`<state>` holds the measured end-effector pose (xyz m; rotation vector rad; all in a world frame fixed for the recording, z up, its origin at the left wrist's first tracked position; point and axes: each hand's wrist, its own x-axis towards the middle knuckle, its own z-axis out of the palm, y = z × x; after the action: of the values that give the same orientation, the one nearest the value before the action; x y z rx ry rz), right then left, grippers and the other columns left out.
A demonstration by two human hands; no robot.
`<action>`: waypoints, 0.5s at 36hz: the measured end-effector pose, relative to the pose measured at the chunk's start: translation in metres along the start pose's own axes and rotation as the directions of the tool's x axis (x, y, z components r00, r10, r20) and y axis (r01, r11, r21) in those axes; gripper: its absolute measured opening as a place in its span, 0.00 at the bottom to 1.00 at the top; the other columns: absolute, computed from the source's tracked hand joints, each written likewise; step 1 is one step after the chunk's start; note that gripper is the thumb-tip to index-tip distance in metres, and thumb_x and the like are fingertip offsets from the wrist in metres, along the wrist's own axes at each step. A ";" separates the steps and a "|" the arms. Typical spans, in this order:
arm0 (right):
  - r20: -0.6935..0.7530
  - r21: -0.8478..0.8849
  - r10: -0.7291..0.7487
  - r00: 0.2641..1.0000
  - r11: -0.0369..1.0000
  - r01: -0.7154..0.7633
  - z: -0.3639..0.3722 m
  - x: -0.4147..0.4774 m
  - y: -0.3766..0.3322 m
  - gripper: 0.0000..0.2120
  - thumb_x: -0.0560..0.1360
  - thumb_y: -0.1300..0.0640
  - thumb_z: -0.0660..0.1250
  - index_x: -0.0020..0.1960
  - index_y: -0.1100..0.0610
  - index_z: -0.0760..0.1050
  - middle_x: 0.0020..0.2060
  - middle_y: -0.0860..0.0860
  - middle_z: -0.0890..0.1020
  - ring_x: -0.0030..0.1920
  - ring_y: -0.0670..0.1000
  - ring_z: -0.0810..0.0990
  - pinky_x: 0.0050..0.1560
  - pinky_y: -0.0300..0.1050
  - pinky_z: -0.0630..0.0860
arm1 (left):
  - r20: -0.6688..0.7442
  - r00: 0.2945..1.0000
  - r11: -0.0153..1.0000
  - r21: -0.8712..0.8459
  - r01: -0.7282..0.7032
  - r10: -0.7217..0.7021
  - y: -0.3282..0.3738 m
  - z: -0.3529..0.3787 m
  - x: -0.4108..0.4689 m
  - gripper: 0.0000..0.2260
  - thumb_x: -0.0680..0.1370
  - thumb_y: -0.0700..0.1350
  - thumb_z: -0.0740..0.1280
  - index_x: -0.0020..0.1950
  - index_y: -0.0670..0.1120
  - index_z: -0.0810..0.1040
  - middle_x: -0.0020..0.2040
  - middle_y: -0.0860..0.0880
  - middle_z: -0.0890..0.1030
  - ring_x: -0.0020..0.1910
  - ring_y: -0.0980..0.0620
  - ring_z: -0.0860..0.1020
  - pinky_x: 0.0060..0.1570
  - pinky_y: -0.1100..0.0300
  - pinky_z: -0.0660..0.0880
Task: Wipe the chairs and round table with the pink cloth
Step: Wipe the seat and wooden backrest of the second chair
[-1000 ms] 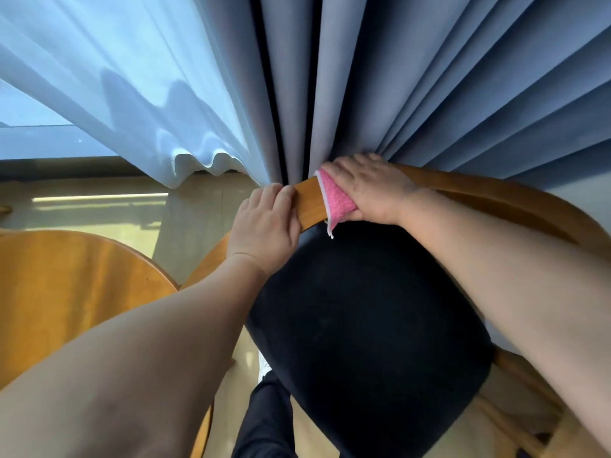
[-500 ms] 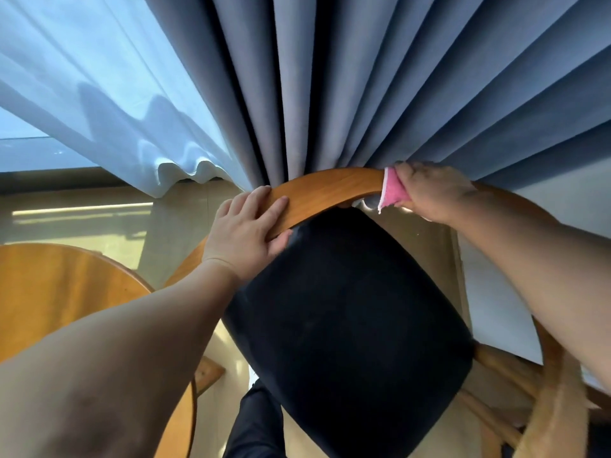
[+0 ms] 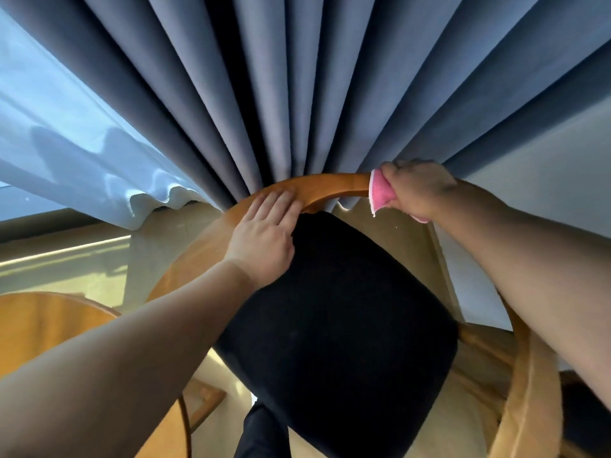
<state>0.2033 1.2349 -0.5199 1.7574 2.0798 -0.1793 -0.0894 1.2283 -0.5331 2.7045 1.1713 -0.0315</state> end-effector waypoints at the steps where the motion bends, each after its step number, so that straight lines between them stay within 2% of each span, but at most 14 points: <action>1: -0.004 0.006 -0.001 1.000 1.000 0.001 0.002 0.000 0.002 0.25 0.75 0.45 0.69 0.63 0.57 0.66 0.46 0.54 0.77 0.41 0.54 0.78 0.43 0.49 0.79 | 0.011 1.000 1.000 -0.008 -0.021 0.021 0.010 0.000 0.012 0.32 0.72 0.44 0.63 0.75 0.41 0.58 0.75 0.42 0.60 0.74 0.44 0.56 0.73 0.51 0.45; 4: -0.023 0.017 -0.018 1.000 1.000 0.018 0.010 -0.002 0.005 0.32 0.72 0.43 0.71 0.67 0.55 0.63 0.50 0.54 0.77 0.44 0.55 0.79 0.45 0.52 0.80 | 0.073 0.995 0.998 -0.025 -0.061 0.063 0.035 0.006 0.046 0.36 0.74 0.43 0.60 0.77 0.43 0.44 0.78 0.45 0.46 0.76 0.49 0.44 0.72 0.55 0.37; 7: -0.033 0.028 -0.047 0.998 0.998 0.048 0.017 -0.002 0.007 0.43 0.67 0.35 0.71 0.72 0.55 0.58 0.57 0.56 0.76 0.50 0.58 0.79 0.48 0.53 0.79 | 0.172 0.982 0.997 -0.035 -0.072 0.077 0.052 0.013 0.072 0.38 0.73 0.42 0.60 0.77 0.44 0.40 0.78 0.47 0.42 0.76 0.51 0.40 0.72 0.55 0.37; 9: -0.037 0.048 -0.044 0.998 0.998 0.046 0.020 -0.003 0.008 0.47 0.67 0.28 0.65 0.74 0.55 0.56 0.60 0.56 0.74 0.53 0.58 0.77 0.49 0.51 0.76 | 0.237 0.969 0.997 -0.047 -0.061 0.070 0.061 0.017 0.082 0.39 0.73 0.41 0.60 0.77 0.45 0.39 0.77 0.47 0.40 0.75 0.52 0.39 0.72 0.55 0.37; 12: -0.045 0.081 -0.031 0.999 0.996 0.035 0.021 -0.002 0.010 0.40 0.74 0.31 0.58 0.74 0.56 0.57 0.60 0.56 0.74 0.54 0.57 0.76 0.48 0.50 0.73 | 0.282 0.958 0.998 -0.040 -0.038 0.048 0.065 0.020 0.087 0.41 0.72 0.43 0.62 0.76 0.45 0.37 0.77 0.48 0.38 0.75 0.52 0.37 0.71 0.56 0.35; 15: -0.047 0.083 -0.034 0.998 0.996 0.038 0.019 -0.004 0.010 0.31 0.78 0.38 0.59 0.73 0.57 0.61 0.58 0.56 0.75 0.53 0.58 0.77 0.49 0.51 0.76 | 0.313 0.948 0.998 -0.041 -0.045 0.056 0.064 0.019 0.086 0.43 0.71 0.43 0.63 0.76 0.46 0.36 0.77 0.48 0.37 0.75 0.52 0.36 0.71 0.56 0.34; 18: -0.041 0.094 -0.023 0.999 0.995 0.027 0.017 -0.007 0.012 0.28 0.78 0.41 0.61 0.71 0.57 0.63 0.57 0.56 0.75 0.52 0.58 0.76 0.49 0.51 0.75 | 0.357 0.933 0.999 -0.035 -0.032 0.042 0.065 0.015 0.089 0.43 0.71 0.43 0.63 0.76 0.46 0.36 0.77 0.49 0.36 0.75 0.52 0.37 0.72 0.55 0.35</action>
<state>0.2194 1.2243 -0.5307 1.8043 2.1549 -0.2562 0.0198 1.2466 -0.5456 2.5481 1.0002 -0.4772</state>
